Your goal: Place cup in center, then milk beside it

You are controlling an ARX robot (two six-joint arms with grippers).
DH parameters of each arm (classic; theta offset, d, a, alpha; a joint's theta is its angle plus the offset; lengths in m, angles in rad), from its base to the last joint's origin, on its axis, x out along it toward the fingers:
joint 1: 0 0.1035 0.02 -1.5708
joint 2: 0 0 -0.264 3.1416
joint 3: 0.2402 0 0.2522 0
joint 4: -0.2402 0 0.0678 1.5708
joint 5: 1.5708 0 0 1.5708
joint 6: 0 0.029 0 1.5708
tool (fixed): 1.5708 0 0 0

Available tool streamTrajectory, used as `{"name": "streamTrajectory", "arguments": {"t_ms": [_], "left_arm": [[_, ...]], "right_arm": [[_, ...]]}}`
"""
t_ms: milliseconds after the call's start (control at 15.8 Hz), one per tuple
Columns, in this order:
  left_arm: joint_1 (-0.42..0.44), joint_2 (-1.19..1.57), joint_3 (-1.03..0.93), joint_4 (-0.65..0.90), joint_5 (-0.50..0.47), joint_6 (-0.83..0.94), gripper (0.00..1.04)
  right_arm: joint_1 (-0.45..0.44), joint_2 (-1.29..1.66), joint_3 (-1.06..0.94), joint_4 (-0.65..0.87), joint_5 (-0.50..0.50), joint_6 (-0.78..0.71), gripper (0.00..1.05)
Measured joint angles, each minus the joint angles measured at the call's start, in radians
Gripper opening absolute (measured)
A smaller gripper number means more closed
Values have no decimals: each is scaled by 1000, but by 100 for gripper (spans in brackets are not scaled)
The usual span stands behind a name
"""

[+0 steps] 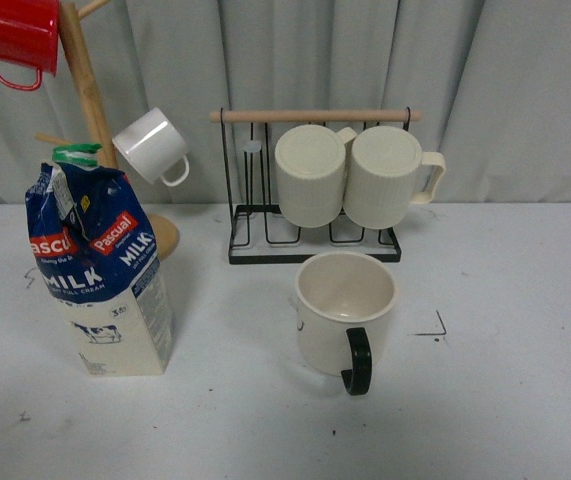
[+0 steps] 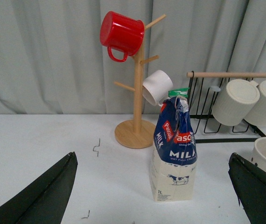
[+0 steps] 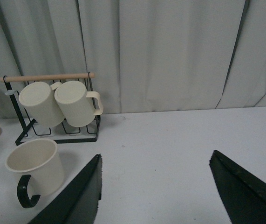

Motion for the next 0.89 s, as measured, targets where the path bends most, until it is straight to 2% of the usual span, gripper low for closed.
{"name": "streamTrajectory", "arguments": {"t_ms": [63, 127, 190, 254, 571, 888], "left_arm": [[35, 65, 66, -185, 88, -29, 98], [82, 267, 179, -336, 187, -76, 98], [93, 404, 257, -343, 230, -115, 98], [83, 488, 311, -278, 258, -128, 98], [-9, 914, 500, 42, 218, -110, 98], [-33, 1053, 594, 112, 211, -86, 98]], "right_arm": [[0, 0, 0, 0, 0, 0, 79], [0, 0, 0, 1, -2, 0, 90], [0, 0, 0, 1, -1, 0, 100], [0, 0, 0, 0, 0, 0, 98], [0, 0, 0, 0, 0, -1, 98], [0, 0, 0, 0, 0, 0, 98]]}}
